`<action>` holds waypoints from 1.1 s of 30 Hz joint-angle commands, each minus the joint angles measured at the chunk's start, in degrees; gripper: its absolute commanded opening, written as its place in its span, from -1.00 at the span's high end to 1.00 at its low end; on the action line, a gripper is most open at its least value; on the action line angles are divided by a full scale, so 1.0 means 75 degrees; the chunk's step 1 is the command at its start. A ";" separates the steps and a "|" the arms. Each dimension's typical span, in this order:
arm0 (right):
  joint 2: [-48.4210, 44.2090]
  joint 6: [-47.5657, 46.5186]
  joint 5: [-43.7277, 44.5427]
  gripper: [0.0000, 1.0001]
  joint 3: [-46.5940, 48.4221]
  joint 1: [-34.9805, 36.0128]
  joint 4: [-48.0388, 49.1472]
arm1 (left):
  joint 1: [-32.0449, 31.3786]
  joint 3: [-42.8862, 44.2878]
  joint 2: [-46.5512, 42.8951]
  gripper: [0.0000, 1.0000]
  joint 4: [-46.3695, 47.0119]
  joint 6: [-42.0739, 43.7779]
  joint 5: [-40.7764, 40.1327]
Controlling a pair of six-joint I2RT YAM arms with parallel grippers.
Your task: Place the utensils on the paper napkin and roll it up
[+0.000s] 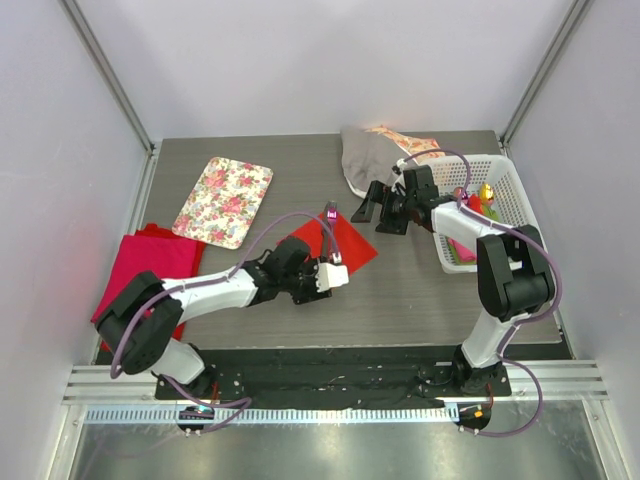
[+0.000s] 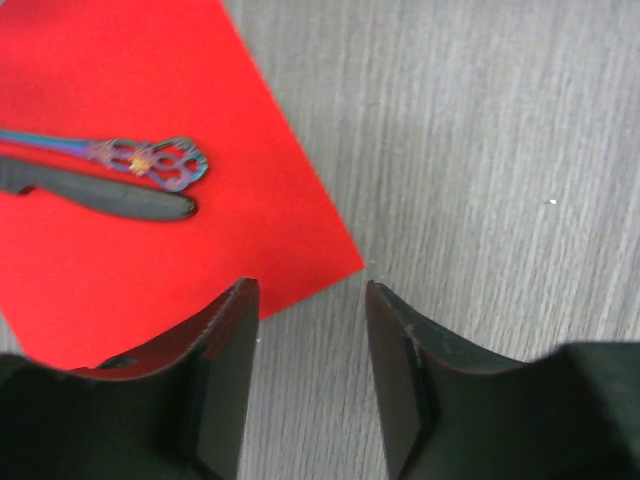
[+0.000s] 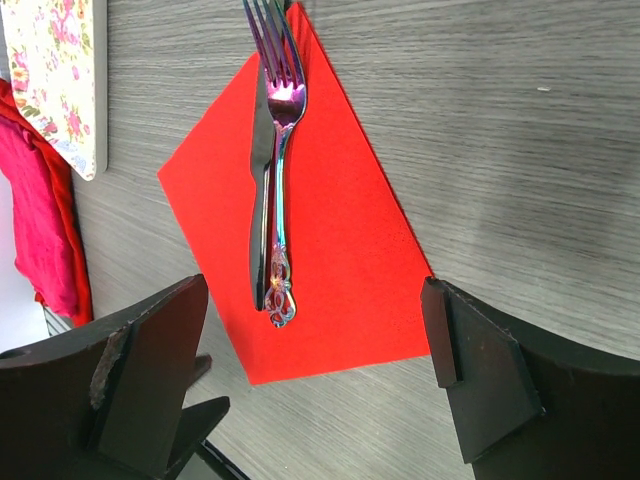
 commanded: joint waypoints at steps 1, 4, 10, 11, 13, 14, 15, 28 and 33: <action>0.0063 -0.0062 -0.0078 -0.95 0.0207 0.0051 0.0293 | -0.0148 0.0153 0.0268 0.03 0.0229 0.0506 0.0328; 0.0087 -0.0051 -0.0078 -0.95 0.0219 0.0051 0.0293 | -0.0254 0.0458 0.0607 0.18 -0.0287 0.0846 0.0305; 0.0122 -0.0051 -0.0066 -0.95 0.0184 0.0051 0.0305 | -0.0406 0.0681 0.0902 0.18 -0.0522 0.1093 0.0210; 0.0133 -0.0074 -0.0054 -0.95 0.0196 0.0051 0.0305 | -0.0406 0.0681 0.0913 0.18 -0.0522 0.1105 0.0199; 0.0157 -0.0074 -0.0078 -0.95 0.0207 0.0051 0.0305 | -0.0418 0.0728 0.0937 0.20 -0.0580 0.1117 0.0199; 0.0180 -0.0074 -0.0078 -0.95 0.0208 0.0039 0.0305 | -0.0430 0.0739 0.0972 0.21 -0.0592 0.1140 0.0199; 0.0192 -0.0062 -0.0078 -0.95 0.0219 0.0051 0.0294 | -0.0441 0.0763 0.0995 0.24 -0.0627 0.1164 0.0199; 0.0145 -0.0074 -0.0078 -0.95 0.0243 0.0051 0.0305 | -0.0523 0.1103 0.1429 0.80 -0.0909 0.1386 -0.0047; 0.0157 -0.0051 -0.0089 -0.95 0.0313 0.0039 0.0294 | -0.0687 0.1161 0.1253 1.00 -0.1049 0.1363 -0.0036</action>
